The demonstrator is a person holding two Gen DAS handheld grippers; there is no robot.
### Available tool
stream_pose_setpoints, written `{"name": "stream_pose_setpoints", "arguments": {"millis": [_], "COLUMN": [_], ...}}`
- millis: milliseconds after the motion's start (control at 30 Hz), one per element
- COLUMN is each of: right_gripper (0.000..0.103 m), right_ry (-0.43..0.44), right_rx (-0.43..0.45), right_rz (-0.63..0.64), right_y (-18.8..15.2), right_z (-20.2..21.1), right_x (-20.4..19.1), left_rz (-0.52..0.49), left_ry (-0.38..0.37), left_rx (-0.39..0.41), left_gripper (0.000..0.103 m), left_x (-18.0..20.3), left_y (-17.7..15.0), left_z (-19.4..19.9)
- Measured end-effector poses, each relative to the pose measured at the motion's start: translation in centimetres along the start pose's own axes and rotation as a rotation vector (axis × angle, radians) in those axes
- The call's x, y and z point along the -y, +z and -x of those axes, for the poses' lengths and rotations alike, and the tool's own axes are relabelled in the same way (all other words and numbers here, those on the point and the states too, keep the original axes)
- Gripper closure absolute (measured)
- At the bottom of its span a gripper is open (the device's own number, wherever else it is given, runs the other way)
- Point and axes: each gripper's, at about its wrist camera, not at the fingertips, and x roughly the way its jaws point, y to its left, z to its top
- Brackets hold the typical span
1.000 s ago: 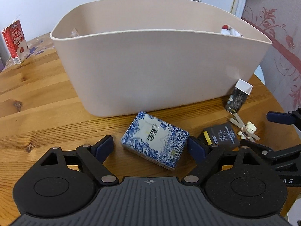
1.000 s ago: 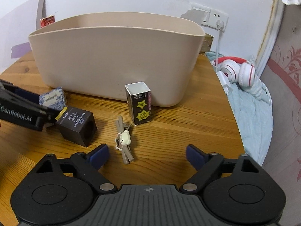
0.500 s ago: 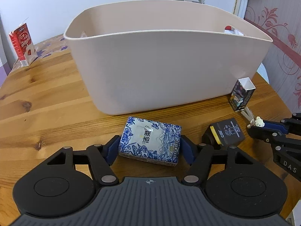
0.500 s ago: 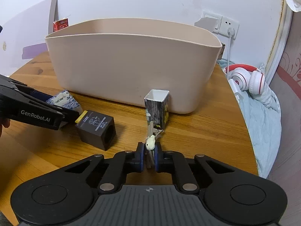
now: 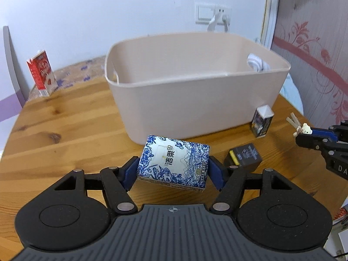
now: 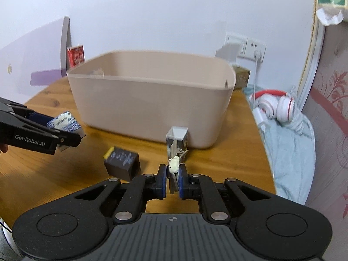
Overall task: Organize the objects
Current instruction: 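Lift the patterned box and keychain and carry them over the basket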
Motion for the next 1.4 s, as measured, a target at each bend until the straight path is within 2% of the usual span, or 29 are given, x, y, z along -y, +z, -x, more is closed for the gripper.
{"name": "stream_pose_setpoints", "arguments": {"millis": [400, 667, 933, 1167, 1400], "right_gripper": [0.093, 0.093, 0.093, 0.093, 0.093], "right_ry": [-0.009, -0.019, -0.028, -0.051, -0.066], "right_rx": [0.153, 0.233, 0.234, 0.163, 0.086], "right_rz": [-0.01, -0.031, -0.049, -0.015, 0.016], "right_y": [4.6, 8.6, 11.5, 12.5, 12.2], "right_z": [3.3, 2.8, -0.2, -4.1, -7.0], "right_x": [0.6, 1.3, 2.1, 1.8, 1.8], "left_rz": [-0.01, -0.024, -0.028, -0.031, -0.043], "left_ry": [0.013, 0.05, 0.074, 0.095, 0.113], "left_rx": [0.138, 0.185, 0.15, 0.058, -0.014], "left_gripper": [0.035, 0.035, 0.035, 0.035, 0.035], "left_x": [-0.1, -0.1, 0.3, 0.5, 0.9], "left_y": [4.3, 8.4, 11.3, 12.0, 11.8], "left_z": [5.0, 4.0, -0.2, -5.6, -8.6]}}
